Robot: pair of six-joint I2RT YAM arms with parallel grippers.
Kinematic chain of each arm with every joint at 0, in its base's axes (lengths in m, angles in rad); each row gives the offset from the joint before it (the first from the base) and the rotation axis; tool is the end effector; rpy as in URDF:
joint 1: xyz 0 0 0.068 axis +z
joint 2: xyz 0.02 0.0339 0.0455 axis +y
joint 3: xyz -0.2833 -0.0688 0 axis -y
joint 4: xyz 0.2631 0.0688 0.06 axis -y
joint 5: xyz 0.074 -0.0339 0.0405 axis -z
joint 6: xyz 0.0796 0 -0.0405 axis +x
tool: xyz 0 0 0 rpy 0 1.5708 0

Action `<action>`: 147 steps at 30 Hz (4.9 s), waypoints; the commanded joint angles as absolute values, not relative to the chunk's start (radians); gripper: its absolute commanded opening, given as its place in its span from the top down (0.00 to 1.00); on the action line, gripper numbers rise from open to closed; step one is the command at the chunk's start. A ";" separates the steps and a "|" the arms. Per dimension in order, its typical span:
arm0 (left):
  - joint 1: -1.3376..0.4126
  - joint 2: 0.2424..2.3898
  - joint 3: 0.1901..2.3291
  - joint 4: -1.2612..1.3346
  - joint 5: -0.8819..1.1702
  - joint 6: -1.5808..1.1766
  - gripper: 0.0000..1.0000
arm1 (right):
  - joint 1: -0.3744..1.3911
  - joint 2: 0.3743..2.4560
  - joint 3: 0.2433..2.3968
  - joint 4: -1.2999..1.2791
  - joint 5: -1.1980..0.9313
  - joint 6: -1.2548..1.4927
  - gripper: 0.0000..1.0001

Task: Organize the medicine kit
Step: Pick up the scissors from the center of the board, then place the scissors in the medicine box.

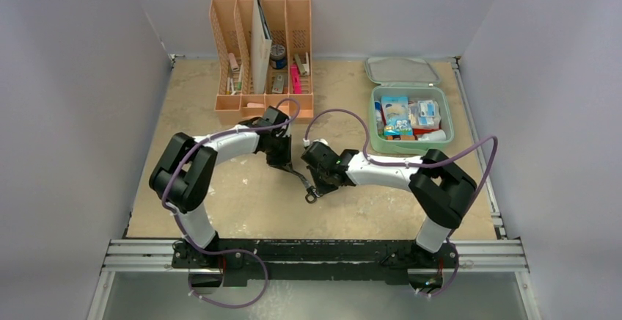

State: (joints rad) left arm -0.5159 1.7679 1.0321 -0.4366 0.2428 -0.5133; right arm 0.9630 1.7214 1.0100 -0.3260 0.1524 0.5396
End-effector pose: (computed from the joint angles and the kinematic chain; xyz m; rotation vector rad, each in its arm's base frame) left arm 0.3119 -0.1989 0.1198 0.0740 2.8553 -0.5870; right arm 0.2261 0.3039 0.1358 -0.4989 2.5823 0.3437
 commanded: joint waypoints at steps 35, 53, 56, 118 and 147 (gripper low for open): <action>-0.518 1.167 1.159 -0.673 0.491 -0.303 0.28 | 0.413 1.337 1.315 -0.695 0.220 0.359 1.00; -0.518 1.263 1.028 -0.639 0.379 -0.167 0.26 | -0.070 1.486 1.334 -0.571 -0.051 0.252 1.00; -0.518 1.262 1.021 -0.645 0.381 -0.163 0.26 | -0.085 1.502 1.339 -0.565 -0.037 0.285 1.00; -0.518 1.236 1.003 -0.684 0.319 -0.132 0.11 | -0.037 1.797 1.458 -0.541 -0.106 0.235 0.78; -0.517 1.201 0.999 -0.681 0.250 -0.139 0.11 | -0.026 1.848 1.533 -0.663 -0.023 0.212 0.79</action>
